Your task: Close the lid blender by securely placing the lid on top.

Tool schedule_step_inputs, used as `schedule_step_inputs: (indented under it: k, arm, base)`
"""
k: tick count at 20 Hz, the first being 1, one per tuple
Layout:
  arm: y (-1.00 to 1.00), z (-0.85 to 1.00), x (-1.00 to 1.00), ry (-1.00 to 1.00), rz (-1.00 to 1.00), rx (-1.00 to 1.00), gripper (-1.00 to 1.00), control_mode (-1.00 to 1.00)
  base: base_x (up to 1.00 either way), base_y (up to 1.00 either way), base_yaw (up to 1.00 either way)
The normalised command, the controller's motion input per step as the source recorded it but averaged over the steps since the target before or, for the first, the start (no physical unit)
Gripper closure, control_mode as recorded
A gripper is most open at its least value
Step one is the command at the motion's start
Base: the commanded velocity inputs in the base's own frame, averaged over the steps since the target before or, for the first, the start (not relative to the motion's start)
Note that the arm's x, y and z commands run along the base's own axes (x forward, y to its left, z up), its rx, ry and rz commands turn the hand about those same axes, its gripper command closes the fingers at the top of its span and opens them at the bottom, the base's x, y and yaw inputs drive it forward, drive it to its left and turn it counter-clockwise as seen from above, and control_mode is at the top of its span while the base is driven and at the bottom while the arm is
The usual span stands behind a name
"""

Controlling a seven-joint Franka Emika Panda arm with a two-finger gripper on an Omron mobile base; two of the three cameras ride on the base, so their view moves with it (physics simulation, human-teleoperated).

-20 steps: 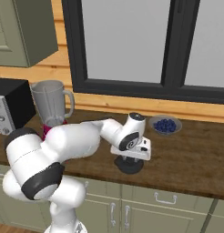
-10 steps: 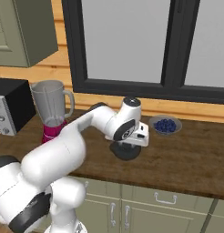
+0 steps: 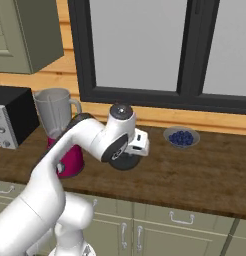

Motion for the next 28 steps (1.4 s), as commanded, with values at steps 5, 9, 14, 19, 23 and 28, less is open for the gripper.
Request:
schedule_step_inputs:
  k: [5,9,14,19,23,28]
  arm:
    - [0.52,1.0,-0.41,0.0,-0.09,0.02,1.0,-1.0]
    - [0.53,0.98,-0.42,0.0,-0.06,0.06,1.0,-1.0]
    - [0.68,0.83,-0.23,0.0,-0.09,0.04,1.0,-1.0]
    - [0.83,0.69,-0.09,0.0,-0.12,0.05,1.0,-1.0]
    - [0.85,0.67,-0.02,0.0,-0.18,0.05,1.0,-1.0]
    - [0.68,0.45,0.07,0.0,-0.19,0.02,1.0,-1.0]
  base:
    - [0.0,0.0,0.0]
    - [0.0,0.0,0.0]
    - [0.0,0.0,0.0]
    - [0.0,0.0,0.0]
    - [0.0,0.0,0.0]
    - [0.0,0.0,0.0]
